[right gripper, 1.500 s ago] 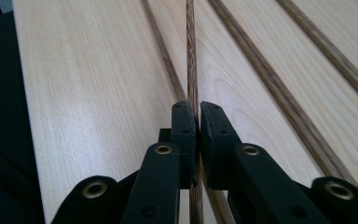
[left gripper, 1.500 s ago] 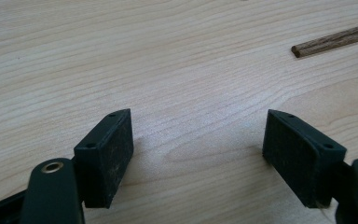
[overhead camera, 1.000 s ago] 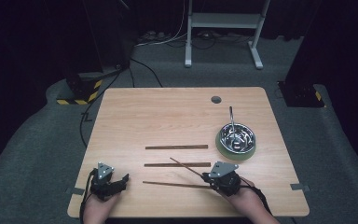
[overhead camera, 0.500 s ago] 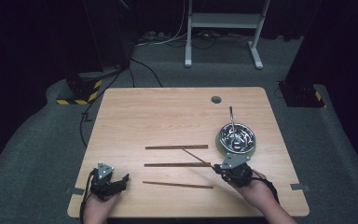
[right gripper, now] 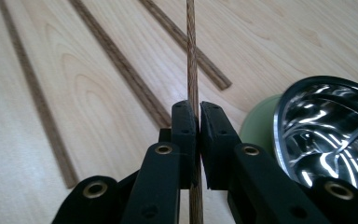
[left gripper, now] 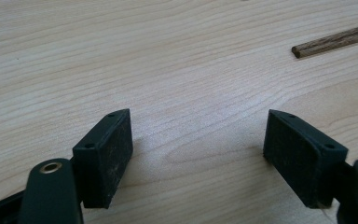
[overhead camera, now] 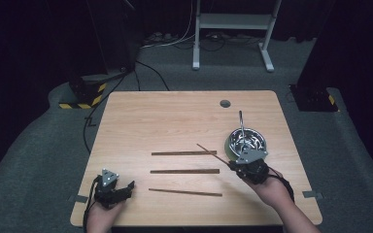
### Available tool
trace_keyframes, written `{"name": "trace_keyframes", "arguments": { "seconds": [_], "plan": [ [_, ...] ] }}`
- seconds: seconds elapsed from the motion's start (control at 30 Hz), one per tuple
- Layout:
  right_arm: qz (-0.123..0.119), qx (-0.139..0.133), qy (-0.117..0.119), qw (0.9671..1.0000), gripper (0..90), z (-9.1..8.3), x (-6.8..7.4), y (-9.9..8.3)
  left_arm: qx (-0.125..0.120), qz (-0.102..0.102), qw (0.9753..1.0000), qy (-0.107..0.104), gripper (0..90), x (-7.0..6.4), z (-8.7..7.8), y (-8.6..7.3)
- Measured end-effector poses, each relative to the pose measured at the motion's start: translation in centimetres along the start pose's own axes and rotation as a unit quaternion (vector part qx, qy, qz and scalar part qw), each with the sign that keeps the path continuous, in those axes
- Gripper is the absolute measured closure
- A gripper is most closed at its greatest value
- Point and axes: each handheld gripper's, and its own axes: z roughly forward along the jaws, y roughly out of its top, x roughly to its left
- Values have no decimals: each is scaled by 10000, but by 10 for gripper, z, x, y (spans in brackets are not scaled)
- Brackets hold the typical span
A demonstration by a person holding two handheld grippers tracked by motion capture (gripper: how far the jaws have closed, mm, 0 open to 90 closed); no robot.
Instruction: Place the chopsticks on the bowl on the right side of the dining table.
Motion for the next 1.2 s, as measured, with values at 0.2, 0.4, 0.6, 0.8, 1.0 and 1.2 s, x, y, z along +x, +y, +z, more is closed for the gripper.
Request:
{"name": "trace_keyframes", "arguments": {
  "seconds": [0.2,0.4,0.6,0.8,1.0,1.2],
  "plan": [
    [165,45,-62,9998,841,-1,-20,0,5,7,10000,-9,237,0,0,0],
    [165,97,-172,9997,842,-3,-28,3,5,6,10000,-11,238,0,0,0],
    [158,132,-266,9994,842,-1,-37,5,8,24,10000,-20,237,0,0,0],
    [296,171,-304,9990,842,3,-49,4,7,44,10000,-23,238,0,0,0],
    [341,275,-406,9982,841,8,-62,4,29,120,9999,-36,239,1,-1,0],
    [409,287,-479,9976,841,11,-71,4,48,146,9999,-49,238,1,-1,0]
  ]
}}
